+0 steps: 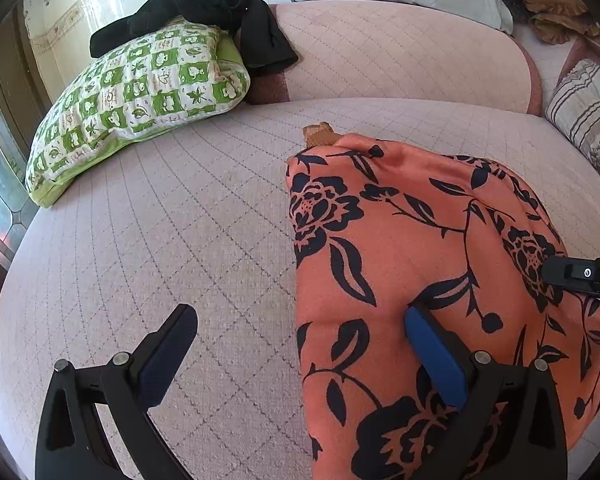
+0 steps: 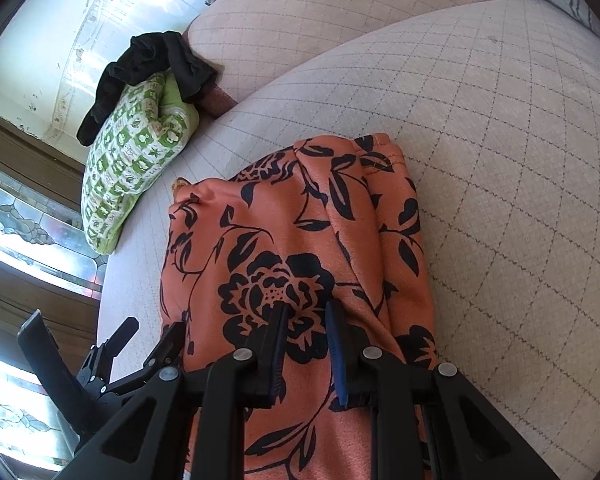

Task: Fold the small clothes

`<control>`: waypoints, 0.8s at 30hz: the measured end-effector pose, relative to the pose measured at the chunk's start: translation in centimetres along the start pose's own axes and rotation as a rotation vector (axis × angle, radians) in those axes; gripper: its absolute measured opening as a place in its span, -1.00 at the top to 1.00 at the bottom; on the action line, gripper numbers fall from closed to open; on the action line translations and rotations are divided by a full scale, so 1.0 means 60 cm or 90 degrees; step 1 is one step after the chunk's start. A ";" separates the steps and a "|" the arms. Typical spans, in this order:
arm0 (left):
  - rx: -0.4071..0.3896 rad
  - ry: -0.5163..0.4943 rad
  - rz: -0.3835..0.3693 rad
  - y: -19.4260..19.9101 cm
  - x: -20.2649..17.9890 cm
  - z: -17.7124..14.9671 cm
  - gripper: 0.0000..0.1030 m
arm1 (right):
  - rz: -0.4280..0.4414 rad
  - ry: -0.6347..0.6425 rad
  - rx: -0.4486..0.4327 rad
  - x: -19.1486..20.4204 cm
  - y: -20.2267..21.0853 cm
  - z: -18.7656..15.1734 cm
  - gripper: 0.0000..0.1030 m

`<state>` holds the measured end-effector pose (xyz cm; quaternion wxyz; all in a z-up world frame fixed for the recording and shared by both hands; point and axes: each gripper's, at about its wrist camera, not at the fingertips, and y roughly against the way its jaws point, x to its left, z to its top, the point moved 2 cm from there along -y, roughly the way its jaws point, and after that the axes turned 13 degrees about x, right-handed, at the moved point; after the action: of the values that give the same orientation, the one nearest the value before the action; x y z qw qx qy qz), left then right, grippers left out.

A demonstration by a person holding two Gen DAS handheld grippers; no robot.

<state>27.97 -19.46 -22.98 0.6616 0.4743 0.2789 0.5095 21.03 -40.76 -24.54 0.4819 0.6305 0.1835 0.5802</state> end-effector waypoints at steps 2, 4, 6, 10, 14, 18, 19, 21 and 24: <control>-0.002 0.000 0.000 0.001 -0.001 -0.001 -1.00 | -0.001 0.002 0.000 0.000 0.000 0.000 0.55; -0.002 0.003 -0.001 0.002 0.000 -0.001 -1.00 | 0.000 0.002 -0.001 -0.001 0.000 -0.001 0.55; -0.002 0.005 -0.003 0.002 0.001 -0.001 -1.00 | 0.000 0.001 -0.001 -0.001 0.000 -0.001 0.55; -0.002 0.005 -0.006 0.001 0.002 -0.002 -1.00 | 0.000 0.002 -0.001 -0.001 0.001 0.000 0.55; -0.002 0.005 -0.008 0.000 0.003 -0.002 -1.00 | 0.000 0.003 0.000 -0.002 0.001 0.001 0.55; -0.003 0.006 -0.012 -0.001 0.004 -0.002 -1.00 | -0.001 0.002 -0.001 -0.001 0.000 0.000 0.55; -0.005 0.005 -0.011 -0.001 0.004 -0.002 -1.00 | 0.000 0.002 -0.001 0.000 0.001 -0.001 0.55; -0.006 0.006 -0.012 -0.002 0.004 -0.002 -1.00 | 0.000 0.002 -0.001 0.000 0.001 -0.001 0.55; -0.006 0.006 -0.013 -0.002 0.004 -0.002 -1.00 | -0.001 0.001 -0.001 0.000 0.000 -0.001 0.55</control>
<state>28.01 -19.21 -23.11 0.6677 0.4657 0.2849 0.5062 20.98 -40.76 -24.54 0.4824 0.6294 0.1840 0.5808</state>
